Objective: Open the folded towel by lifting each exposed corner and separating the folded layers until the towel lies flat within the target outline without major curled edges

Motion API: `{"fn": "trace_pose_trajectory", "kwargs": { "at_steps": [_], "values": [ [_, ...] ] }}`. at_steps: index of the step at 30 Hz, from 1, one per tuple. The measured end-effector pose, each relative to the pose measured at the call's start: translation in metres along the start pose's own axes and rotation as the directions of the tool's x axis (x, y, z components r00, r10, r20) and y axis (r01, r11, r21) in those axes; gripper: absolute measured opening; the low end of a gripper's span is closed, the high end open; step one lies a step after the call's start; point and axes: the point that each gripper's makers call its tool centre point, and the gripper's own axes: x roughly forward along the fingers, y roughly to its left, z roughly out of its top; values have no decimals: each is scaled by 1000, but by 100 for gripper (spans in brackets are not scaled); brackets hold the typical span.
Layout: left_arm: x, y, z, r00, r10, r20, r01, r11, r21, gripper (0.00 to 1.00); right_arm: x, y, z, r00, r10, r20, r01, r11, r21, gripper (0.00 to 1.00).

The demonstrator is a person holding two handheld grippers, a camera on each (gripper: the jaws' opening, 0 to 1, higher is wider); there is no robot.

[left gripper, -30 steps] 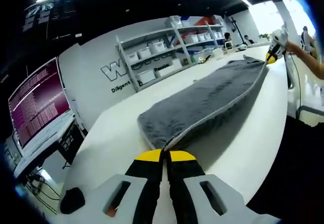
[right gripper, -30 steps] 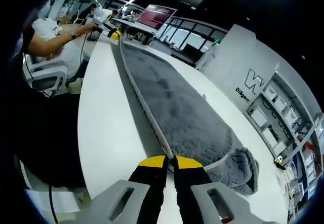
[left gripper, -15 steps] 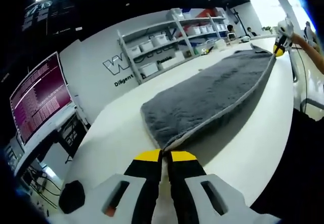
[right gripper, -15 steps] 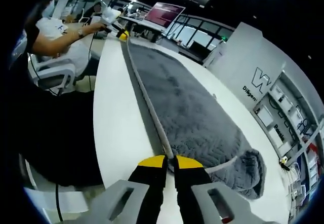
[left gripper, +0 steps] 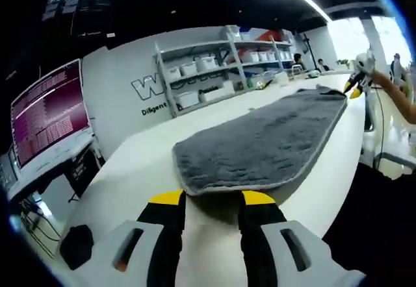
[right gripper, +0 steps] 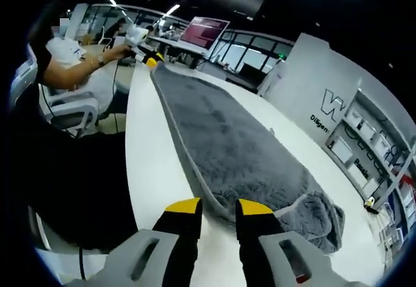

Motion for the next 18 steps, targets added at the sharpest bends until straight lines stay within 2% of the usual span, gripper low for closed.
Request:
{"fn": "trace_pose_trajectory", "kwargs": {
  "at_steps": [2, 4, 8, 12, 14, 18],
  "values": [
    [-1, -4, 4, 1000, -18, 12, 18, 1000, -19, 38, -2, -2, 2, 1000, -10, 8, 10, 1000, -4, 26],
    [-3, -7, 9, 999, -28, 20, 28, 999, -27, 47, -4, -3, 3, 1000, -18, 11, 18, 1000, -10, 28],
    [-7, -15, 19, 999, -34, 42, 36, 998, -42, 67, -7, -5, 6, 999, -28, 23, 27, 1000, 15, 35],
    [-6, -24, 19, 998, -54, 31, 57, 992, -112, 88, -8, -12, 7, 999, -48, 26, 46, 996, 70, 45],
    [-5, -24, 20, 997, -60, 47, 66, 987, -145, 94, -8, -16, 5, 998, -61, 22, 58, 994, 88, 52],
    [-3, -24, 22, 995, -63, 75, 76, 979, -187, 96, -8, -20, -2, 996, -85, -12, 86, 990, 110, 64]
  ]
}}
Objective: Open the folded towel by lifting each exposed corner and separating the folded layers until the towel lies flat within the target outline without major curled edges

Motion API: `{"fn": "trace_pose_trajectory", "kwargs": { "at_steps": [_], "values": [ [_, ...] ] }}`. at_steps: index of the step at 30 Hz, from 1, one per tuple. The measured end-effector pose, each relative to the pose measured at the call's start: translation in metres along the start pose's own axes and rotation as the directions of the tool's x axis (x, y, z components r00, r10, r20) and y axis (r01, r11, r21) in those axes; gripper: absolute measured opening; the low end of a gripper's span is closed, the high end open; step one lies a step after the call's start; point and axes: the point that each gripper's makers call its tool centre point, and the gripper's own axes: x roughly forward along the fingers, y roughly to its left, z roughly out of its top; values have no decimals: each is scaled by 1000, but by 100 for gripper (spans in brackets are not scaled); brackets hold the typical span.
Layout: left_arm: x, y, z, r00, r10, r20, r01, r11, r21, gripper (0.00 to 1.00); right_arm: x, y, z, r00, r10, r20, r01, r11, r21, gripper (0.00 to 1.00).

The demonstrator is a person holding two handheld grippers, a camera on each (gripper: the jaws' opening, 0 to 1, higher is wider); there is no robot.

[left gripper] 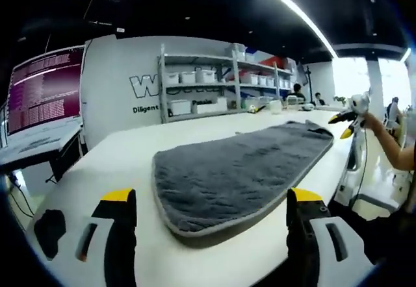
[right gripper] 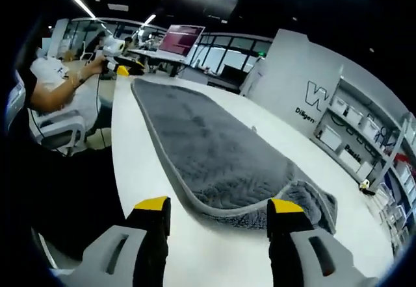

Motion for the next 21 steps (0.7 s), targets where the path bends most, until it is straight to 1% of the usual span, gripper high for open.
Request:
{"fn": "trace_pose_trajectory", "kwargs": {
  "at_steps": [2, 4, 6, 7, 8, 10, 11, 12, 14, 16, 19, 21],
  "values": [
    [2, 3, -1, 1000, 13, 0, -13, 1000, -28, 98, -1, -2, -1, 1000, -3, 2, 3, 1000, 21, 67],
    [4, 4, -1, 1000, 14, 3, -14, 999, -52, 99, -3, -4, 1, 1000, -1, 19, 0, 998, 55, 70],
    [6, 1, 1, 1000, 7, 19, -6, 998, -62, 99, -3, -6, 3, 999, -8, 38, 4, 996, 94, 77],
    [8, -2, 1, 1000, 5, 21, -4, 998, -60, 99, -3, -8, 4, 999, -11, 42, 7, 994, 107, 81],
    [10, -3, 0, 1000, 6, 10, -6, 999, -42, 99, -1, -9, 3, 999, -15, 39, 10, 993, 117, 88],
    [12, -6, -1, 1000, 10, -12, -10, 1000, -3, 99, 2, -15, -1, 999, -34, 18, 31, 989, 148, 99],
    [13, -9, 0, 1000, 9, -11, -9, 1000, 7, 99, 4, -19, -4, 999, -46, -1, 46, 985, 165, 98],
    [13, -11, 1, 1000, 8, -7, -8, 1000, 14, 99, 4, -23, -5, 998, -59, -3, 58, 983, 173, 98],
    [13, -15, 5, 1000, 5, 3, -5, 1000, 21, 99, 5, -27, -5, 997, -71, 10, 68, 976, 205, 99],
    [12, -19, 7, 1000, 1, 9, -1, 1000, 27, 99, 5, -28, -4, 998, -66, 16, 60, 968, 245, 98],
    [10, -22, 9, 1000, 0, 10, 0, 999, 37, 99, 4, -30, 0, 998, -67, 20, 60, 969, 241, 96],
    [8, -23, 10, 1000, -10, 25, 9, 999, 35, 99, 3, -34, 2, 996, -86, 11, 81, 972, 220, 95]
  ]
}}
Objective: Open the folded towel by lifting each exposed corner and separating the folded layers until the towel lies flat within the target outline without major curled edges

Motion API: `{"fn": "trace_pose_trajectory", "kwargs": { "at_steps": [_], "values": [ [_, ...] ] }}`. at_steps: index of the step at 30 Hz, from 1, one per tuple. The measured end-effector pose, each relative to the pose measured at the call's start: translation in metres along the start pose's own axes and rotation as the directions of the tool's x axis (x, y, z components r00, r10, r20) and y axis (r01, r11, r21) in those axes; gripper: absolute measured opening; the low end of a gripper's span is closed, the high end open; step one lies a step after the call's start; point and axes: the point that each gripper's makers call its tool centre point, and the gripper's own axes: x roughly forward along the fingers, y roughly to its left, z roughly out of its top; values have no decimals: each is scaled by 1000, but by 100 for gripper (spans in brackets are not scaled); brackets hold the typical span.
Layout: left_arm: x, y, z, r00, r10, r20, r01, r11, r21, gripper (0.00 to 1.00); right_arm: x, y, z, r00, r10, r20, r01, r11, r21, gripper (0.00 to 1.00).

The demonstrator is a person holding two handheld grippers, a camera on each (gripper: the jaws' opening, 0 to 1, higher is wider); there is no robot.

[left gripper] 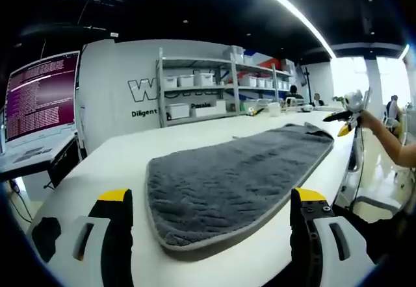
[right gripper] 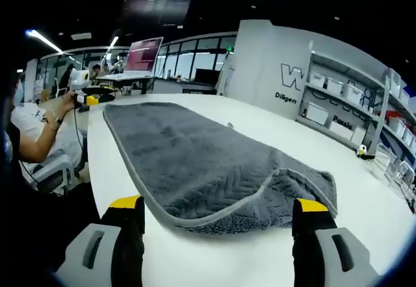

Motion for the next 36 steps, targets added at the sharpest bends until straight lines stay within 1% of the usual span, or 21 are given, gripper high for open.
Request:
{"fn": "trace_pose_trajectory", "kwargs": {
  "at_steps": [2, 3, 6, 9, 11, 12, 15, 16, 17, 18, 19, 20, 21, 22, 23, 24, 25, 27, 31, 34, 36],
  "values": [
    [-3, -2, 1, 1000, -2, 15, 2, 1000, -11, 99, 0, -6, 5, 1000, -23, 3, 23, 1000, -18, 92],
    [-4, -3, 1, 1000, 0, 17, 0, 1000, 2, 99, 0, -9, 8, 1000, -29, 1, 29, 999, -24, 90],
    [-6, 0, -3, 1000, 15, 5, -15, 1000, 15, 99, 2, -21, 15, 998, -65, -4, 65, 998, -23, 85],
    [-8, 4, -6, 1000, 26, 6, -26, 1000, 14, 99, 8, -38, 25, 992, -125, -12, 125, 992, -30, 81],
    [-9, 6, -8, 1000, 23, 3, -23, 1000, 18, 99, 13, -49, 28, 986, -160, -40, 156, 984, -82, 76],
    [-9, 6, -9, 1000, 20, 1, -20, 1000, 13, 99, 15, -54, 28, 983, -176, -60, 170, 981, -98, 74],
    [-9, 5, -12, 1000, 10, 5, -10, 1000, 0, 99, 24, -73, 28, 966, -227, -121, 203, 962, -184, 71],
    [-9, 5, -13, 1000, 9, 3, -9, 1000, -2, 99, 26, -79, 26, 958, -248, -146, 209, 948, -238, 68],
    [-9, 6, -13, 1000, 12, 2, -12, 1000, -4, 99, 27, -83, 25, 952, -260, -164, 211, 941, -266, 65],
    [-10, 8, -15, 1000, 25, 2, -25, 1000, -15, 99, 31, -93, 24, 941, -283, -187, 218, 927, -306, 63],
    [-10, 11, -16, 999, 39, 5, -39, 999, -27, 99, 34, -97, 23, 937, -287, -201, 210, 919, -334, 60],
    [-10, 14, -16, 999, 49, 12, -49, 998, -36, 99, 37, -99, 21, 936, -279, -216, 192, 916, -352, 57],
    [-10, 16, -17, 998, 53, 18, -52, 998, -43, 99, 41, -100, 21, 936, -273, -222, 185, 919, -348, 54],
    [-10, 16, -17, 998, 52, 20, -51, 998, -47, 99, 42, -101, 19, 935, -267, -235, 174, 919, -354, 52],
    [-9, 15, -17, 999, 45, 19, -44, 998, -55, 99, 44, -101, 14, 930, -254, -266, 147, 920, -363, 50],
    [-9, 14, -18, 999, 40, 15, -39, 998, -56, 99, 46, -101, 12, 927, -245, -283, 128, 919, -373, 48],
    [-8, 13, -19, 999, 35, 9, -34, 998, -54, 99, 48, -101, 10, 925, -233, -299, 104, 915, -390, 43],
    [-8, 11, -19, 999, 33, 2, -33, 999, -41, 99, 53, -105, 8, 921, -228, -315, 90, 913, -398, 37],
    [-7, 9, -19, 999, 36, 2, -36, 999, -27, 99, 60, -110, 3, 904, -214, -369, 40, 904, -425, 35],
    [-5, 6, -19, 1000, 25, -1, -25, 999, -35, 99, 67, -114, -2, 886, -188, -423, -29, 890, -455, 30],
    [-4, 4, -21, 1000, 18, -12, -19, 1000, -23, 99, 67, -117, -3, 876, -184, -446, -53, 882, -468, 30]
  ]
}}
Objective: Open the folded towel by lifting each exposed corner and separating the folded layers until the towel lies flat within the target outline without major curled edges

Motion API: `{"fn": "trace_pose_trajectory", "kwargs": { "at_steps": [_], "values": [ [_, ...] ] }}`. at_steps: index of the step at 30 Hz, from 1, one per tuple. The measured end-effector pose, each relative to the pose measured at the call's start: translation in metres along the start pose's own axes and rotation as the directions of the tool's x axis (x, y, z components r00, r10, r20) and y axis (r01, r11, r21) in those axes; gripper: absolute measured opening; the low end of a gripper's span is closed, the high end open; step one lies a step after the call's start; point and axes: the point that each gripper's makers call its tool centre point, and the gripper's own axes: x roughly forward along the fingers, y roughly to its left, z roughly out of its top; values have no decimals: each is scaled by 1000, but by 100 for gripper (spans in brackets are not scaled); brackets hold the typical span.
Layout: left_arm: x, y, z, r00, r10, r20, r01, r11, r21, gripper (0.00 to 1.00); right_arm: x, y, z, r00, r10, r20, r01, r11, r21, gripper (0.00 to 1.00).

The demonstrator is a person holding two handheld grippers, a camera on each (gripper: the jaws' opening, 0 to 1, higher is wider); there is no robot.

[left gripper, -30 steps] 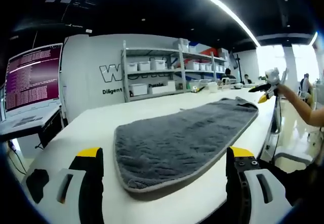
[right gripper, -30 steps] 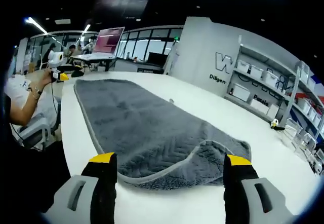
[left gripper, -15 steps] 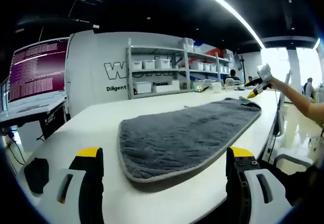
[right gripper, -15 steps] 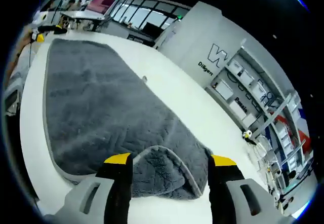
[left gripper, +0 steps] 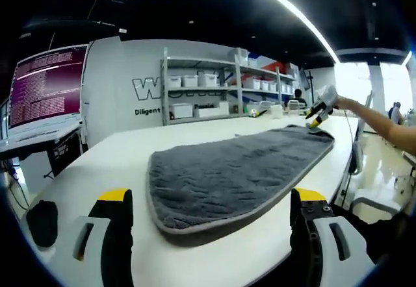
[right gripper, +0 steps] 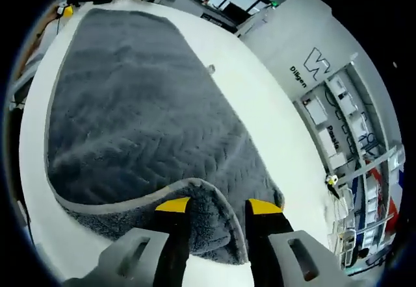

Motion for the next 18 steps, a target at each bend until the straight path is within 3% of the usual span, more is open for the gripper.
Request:
{"fn": "trace_pose_trajectory", "kwargs": {
  "at_steps": [4, 9, 14, 18],
  "values": [
    [1, -1, -1, 1000, -5, -4, 5, 1000, 0, 99, 3, -4, 0, 999, 32, -4, -32, 999, 2, 25],
    [3, -5, 0, 1000, -20, -3, 20, 1000, 4, 99, 14, 6, -2, 993, 104, -48, -107, 992, -64, 20],
    [4, -5, -1, 1000, -20, -9, 20, 1000, 0, 99, 22, 18, -4, 988, 133, -78, -141, 983, -118, 0],
    [3, -3, -5, 1000, -12, -18, 12, 1000, -1, 99, 22, 22, -8, 987, 141, -82, -152, 978, -142, 0]
  ]
}}
